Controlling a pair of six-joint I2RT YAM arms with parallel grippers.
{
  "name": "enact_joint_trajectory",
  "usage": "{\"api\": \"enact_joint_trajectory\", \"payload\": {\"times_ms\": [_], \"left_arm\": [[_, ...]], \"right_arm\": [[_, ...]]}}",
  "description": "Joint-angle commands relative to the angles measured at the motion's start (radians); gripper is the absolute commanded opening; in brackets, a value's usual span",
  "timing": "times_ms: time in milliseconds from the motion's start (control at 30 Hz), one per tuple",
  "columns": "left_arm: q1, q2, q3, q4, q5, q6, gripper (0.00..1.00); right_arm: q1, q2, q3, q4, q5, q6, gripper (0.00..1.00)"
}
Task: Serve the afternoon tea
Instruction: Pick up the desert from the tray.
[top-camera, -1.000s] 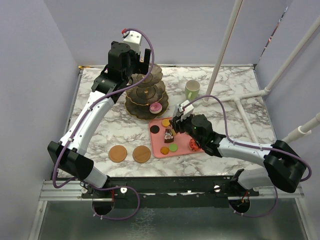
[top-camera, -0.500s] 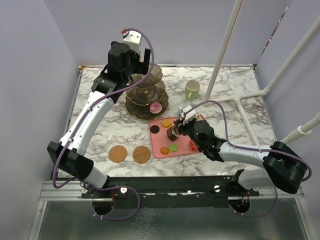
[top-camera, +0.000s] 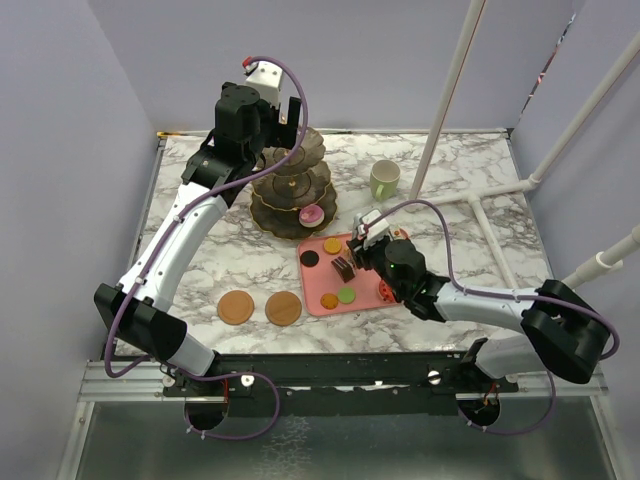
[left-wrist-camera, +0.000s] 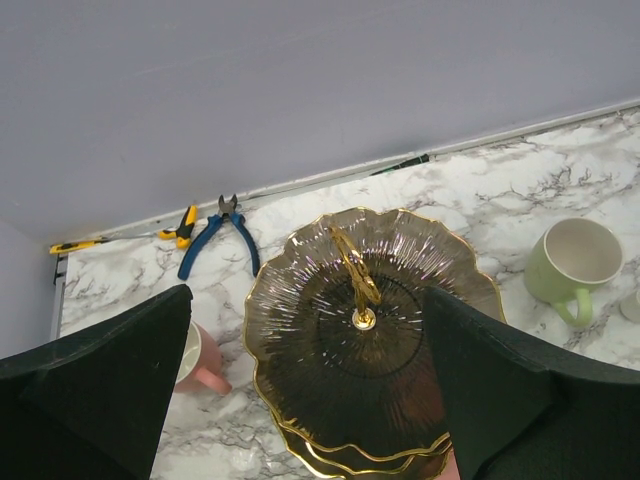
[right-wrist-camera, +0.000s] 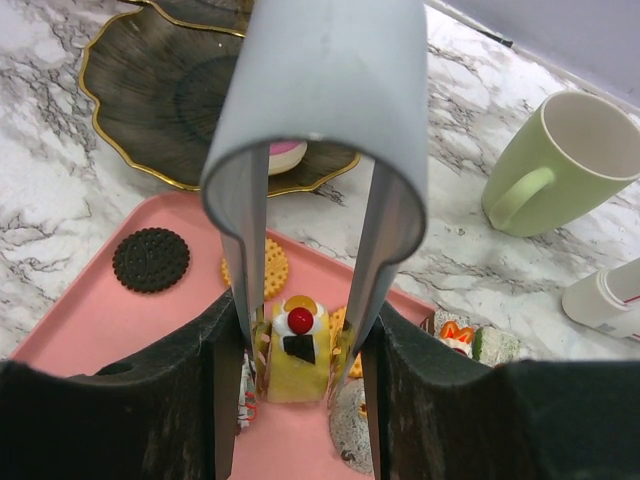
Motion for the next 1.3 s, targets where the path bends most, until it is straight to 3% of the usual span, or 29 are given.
{"api": "enact_joint_trajectory", "payload": {"times_ms": [0,100,333,467,667,900,1000,1167,1267], "left_arm": [[0.005,-0.034,0.011,0.007,0.030,0.000,0.98],[0.004,-0.035,0.012,0.007,0.030,0.000,0.98],[0.005,-0.038,0.012,0.007,0.031,0.004,0.98],[0.006,-0.038,0.012,0.007,0.034,0.007,0.98],[0.006,-0.037,0.009,0.007,0.036,0.010,0.98],[0.006,-0.035,0.015,0.007,0.043,0.009,0.98],[0.006,-0.036,0.018,0.007,0.043,0.013,0.98],[0.006,-0.038,0.017,0.007,0.042,0.017,0.98],[0.006,-0.038,0.015,0.007,0.040,0.018,0.98]], "right_arm": [[0.006,0.044,0.041,0.021,0.029,-0.002,0.04],[0.004,0.073,0.047,0.055,0.030,-0.010,0.19],[0.005,0.090,0.062,0.052,-0.002,-0.011,0.23],[0.005,0.073,0.028,0.061,-0.034,-0.009,0.34],[0.004,0.054,-0.007,0.072,-0.025,0.013,0.41],[0.006,0.044,-0.023,0.098,-0.033,0.016,0.46],[0.005,0.043,-0.020,0.099,-0.047,0.015,0.58],[0.005,0.045,-0.027,0.111,-0.055,0.022,0.58],[0.005,0.047,-0.030,0.115,-0.052,0.029,0.47]]}}
